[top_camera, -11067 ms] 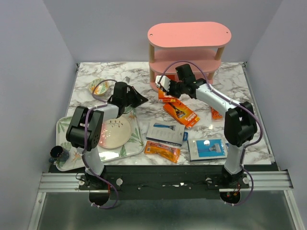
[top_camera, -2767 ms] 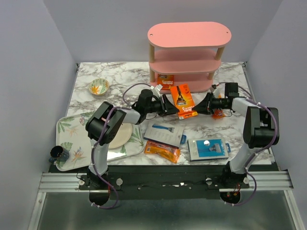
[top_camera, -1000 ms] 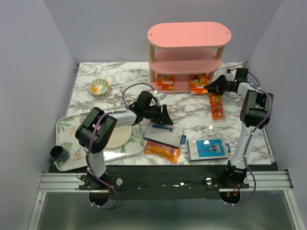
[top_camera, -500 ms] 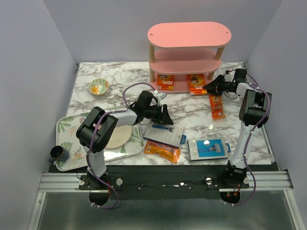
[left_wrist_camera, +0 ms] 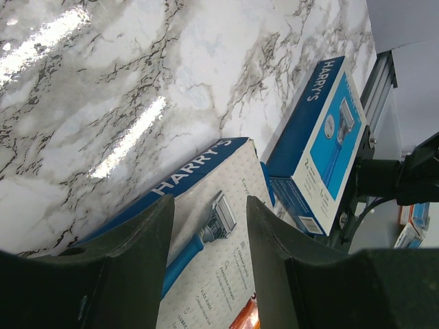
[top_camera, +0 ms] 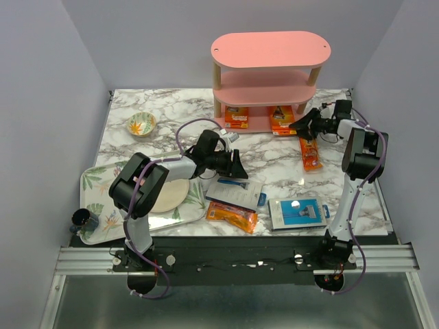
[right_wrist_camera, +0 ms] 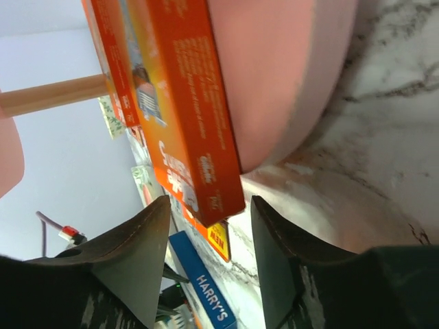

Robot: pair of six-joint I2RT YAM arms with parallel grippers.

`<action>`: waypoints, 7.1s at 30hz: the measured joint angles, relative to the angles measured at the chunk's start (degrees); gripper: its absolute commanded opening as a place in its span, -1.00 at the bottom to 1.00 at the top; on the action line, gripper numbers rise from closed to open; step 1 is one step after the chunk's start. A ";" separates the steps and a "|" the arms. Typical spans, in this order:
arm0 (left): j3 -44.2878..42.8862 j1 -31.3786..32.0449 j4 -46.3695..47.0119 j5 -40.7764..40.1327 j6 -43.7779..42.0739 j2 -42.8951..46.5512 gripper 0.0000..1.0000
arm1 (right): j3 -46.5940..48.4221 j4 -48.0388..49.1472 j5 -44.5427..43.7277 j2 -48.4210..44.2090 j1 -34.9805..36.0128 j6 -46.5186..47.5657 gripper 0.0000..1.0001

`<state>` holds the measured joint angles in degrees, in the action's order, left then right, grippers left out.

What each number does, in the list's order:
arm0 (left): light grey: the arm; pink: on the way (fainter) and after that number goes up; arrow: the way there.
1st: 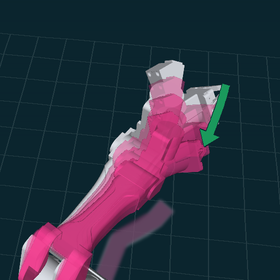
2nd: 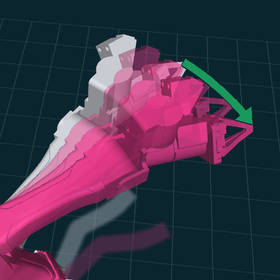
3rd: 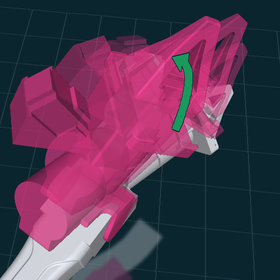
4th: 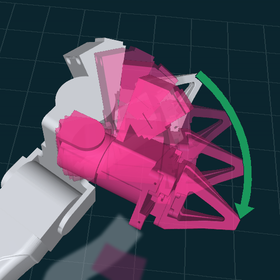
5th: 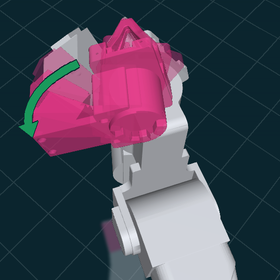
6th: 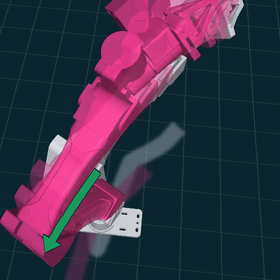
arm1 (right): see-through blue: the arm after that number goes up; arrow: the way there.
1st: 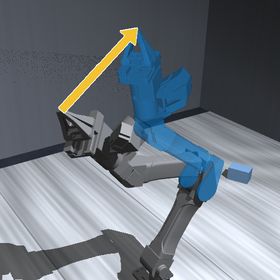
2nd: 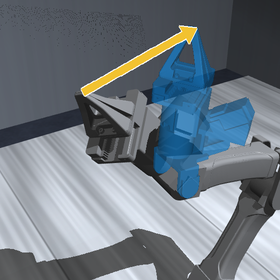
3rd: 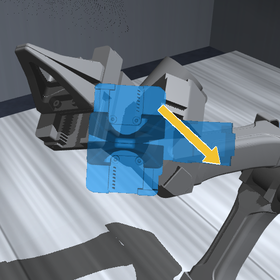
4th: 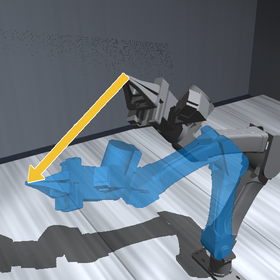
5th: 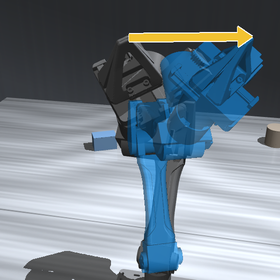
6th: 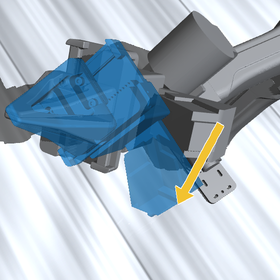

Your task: Place and organize the shaving razors onto the shelf

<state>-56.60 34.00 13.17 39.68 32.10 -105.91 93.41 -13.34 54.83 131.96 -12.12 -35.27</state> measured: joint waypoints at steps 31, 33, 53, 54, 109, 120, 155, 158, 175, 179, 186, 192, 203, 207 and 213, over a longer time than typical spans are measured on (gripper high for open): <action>-0.83 0.26 0.00 -0.07 -0.57 -1.03 0.11 | -5.27 6.12 0.04 -1.36 -0.63 -9.90 -0.42; -0.83 0.26 0.00 -0.07 -0.57 -1.03 0.11 | -5.66 6.16 0.00 -1.68 -1.16 -9.88 -0.42; -1.51 1.11 -0.07 -0.11 -0.66 -1.75 0.11 | -6.01 6.45 -1.25 -2.34 -1.66 -11.37 0.32; -1.70 1.11 -0.15 -0.09 -0.68 -1.92 0.11 | -5.99 6.45 -1.36 -2.34 -1.64 -11.56 0.36; 9.97 -18.56 -16.87 -9.22 -21.11 26.73 -0.38 | -21.18 0.90 -28.63 -26.51 12.83 108.13 -0.99; 11.06 -20.46 -16.22 -9.22 -21.14 26.73 -0.36 | -20.61 3.13 -28.87 -21.73 13.27 112.91 -0.99; 12.13 -21.57 -14.56 -9.20 -20.24 26.18 -0.34 | -15.56 6.43 -31.65 -16.28 16.31 116.28 -0.99; 12.13 -21.57 -14.53 -9.20 -20.24 26.18 -0.34 | -14.99 6.43 -31.69 -15.82 16.68 116.28 -0.99; 12.17 -21.57 -13.66 -8.63 -19.15 26.18 -0.14 | -20.68 4.79 -33.05 -23.02 17.33 113.72 -0.14; 12.17 -21.49 -12.55 -7.48 -17.79 26.18 -0.01 | -26.95 -0.74 -32.94 -35.63 18.73 110.09 0.43; 12.17 -18.43 -12.33 -5.53 -17.49 26.84 0.25 | -30.58 -15.82 -26.47 -52.13 26.71 99.47 0.97; 12.15 -14.93 -13.27 -3.48 -19.02 29.09 0.46 | -23.85 -26.95 -17.86 -43.12 31.17 81.74 0.94; 3.32 -13.62 -34.18 -2.75 -39.78 25.44 0.05 | -13.51 -26.95 -13.97 -28.11 35.19 62.42 1.00; 0.94 -9.27 -43.67 -3.04 -53.00 24.94 0.06 | -12.59 -27.08 -13.55 -25.31 35.36 60.28 1.00; 6.60 -4.96 -47.87 -4.94 -61.11 27.65 0.09 | -12.87 -27.04 -13.57 -24.65 35.32 58.47 1.00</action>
<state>-50.00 29.04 -34.70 34.74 -29.02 -78.26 80.53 -40.38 41.25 107.31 23.20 23.20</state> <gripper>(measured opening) 0.534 0.998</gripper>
